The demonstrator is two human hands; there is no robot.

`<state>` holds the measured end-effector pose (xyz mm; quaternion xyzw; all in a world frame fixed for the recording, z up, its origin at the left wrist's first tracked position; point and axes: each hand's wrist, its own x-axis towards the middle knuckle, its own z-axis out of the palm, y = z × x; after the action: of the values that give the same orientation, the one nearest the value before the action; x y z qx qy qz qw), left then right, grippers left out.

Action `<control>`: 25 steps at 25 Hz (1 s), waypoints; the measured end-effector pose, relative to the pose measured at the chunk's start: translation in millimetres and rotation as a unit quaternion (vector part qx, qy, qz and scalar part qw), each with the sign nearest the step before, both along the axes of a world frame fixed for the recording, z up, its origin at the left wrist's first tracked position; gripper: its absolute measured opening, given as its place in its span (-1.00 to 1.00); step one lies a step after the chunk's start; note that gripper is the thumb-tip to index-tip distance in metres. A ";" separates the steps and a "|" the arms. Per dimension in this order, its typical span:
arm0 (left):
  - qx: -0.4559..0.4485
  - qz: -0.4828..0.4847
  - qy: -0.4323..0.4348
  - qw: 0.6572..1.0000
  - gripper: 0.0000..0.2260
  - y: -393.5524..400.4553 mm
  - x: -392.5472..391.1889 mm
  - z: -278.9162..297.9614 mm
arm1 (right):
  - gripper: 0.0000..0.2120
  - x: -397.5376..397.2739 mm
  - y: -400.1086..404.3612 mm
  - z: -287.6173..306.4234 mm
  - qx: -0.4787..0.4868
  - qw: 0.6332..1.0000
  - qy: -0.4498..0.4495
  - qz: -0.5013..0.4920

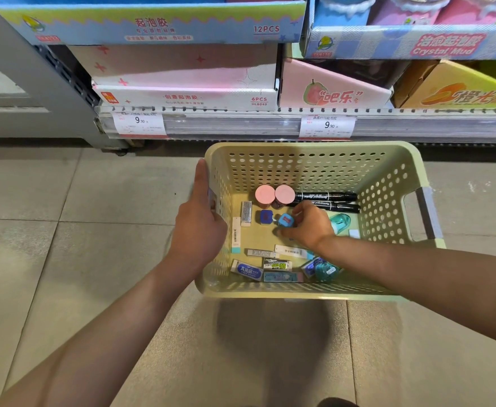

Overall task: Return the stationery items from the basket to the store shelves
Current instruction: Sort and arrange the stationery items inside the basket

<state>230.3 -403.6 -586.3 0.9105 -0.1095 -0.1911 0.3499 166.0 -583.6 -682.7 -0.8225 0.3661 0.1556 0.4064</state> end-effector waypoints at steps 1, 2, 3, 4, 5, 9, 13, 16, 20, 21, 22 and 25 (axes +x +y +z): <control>0.000 0.000 0.000 1.000 -0.30 -0.1 0.2 -0.1 | -0.51 -0.1 1.2 1.6 0.003 1.000 0.001 0.004; 0.001 -0.001 0.000 1.000 -0.30 -0.1 0.2 0.0 | -0.53 -0.3 2.0 2.6 0.002 1.000 0.000 0.007; 0.002 -0.001 0.000 1.000 -0.30 -0.1 0.1 -0.1 | -0.57 -0.6 2.6 3.7 -0.004 1.000 -0.002 0.011; 0.004 -0.001 0.001 1.000 -0.31 0.1 -0.1 0.1 | -0.62 -0.9 3.0 4.6 -0.011 1.000 -0.004 0.015; 0.004 -0.001 0.002 1.000 -0.31 -0.1 -0.1 0.2 | -0.65 -0.9 3.2 5.8 -0.018 1.000 -0.006 0.017; 0.003 -0.002 0.007 1.000 -0.30 -0.5 0.0 1.1 | -0.65 2.9 4.0 7.7 -0.037 0.999 -0.004 0.009; 0.002 -0.005 0.008 1.000 -0.29 -0.5 -0.7 1.2 | -0.60 6.5 7.8 8.2 -0.031 1.000 0.003 -0.004; 0.000 -0.003 0.006 1.000 -0.30 -0.4 -0.6 0.7 | -0.60 7.2 9.1 9.1 -0.027 1.000 -0.001 -0.005; 0.000 -0.006 0.001 1.000 -0.30 -0.8 -1.1 0.8 | -0.59 7.8 8.0 8.6 -0.019 1.000 -0.009 -0.011; -0.001 -0.008 0.000 1.000 -0.30 -0.9 -1.2 0.8 | -0.57 7.7 7.0 9.6 -0.021 1.000 -0.005 -0.005; -0.002 -0.008 0.001 1.000 -0.30 -1.1 -1.4 1.3 | -0.54 7.6 4.5 11.2 -0.022 1.000 0.004 0.008; -0.005 -0.005 0.002 1.000 -0.30 -1.0 -1.1 1.0 | -0.52 7.3 -11.4 25.5 0.004 0.992 0.065 0.106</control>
<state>229.2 -404.6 -585.3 0.9079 -0.1140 -0.1938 0.3537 173.2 -594.9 -657.2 -0.8430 0.3019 0.2525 0.3666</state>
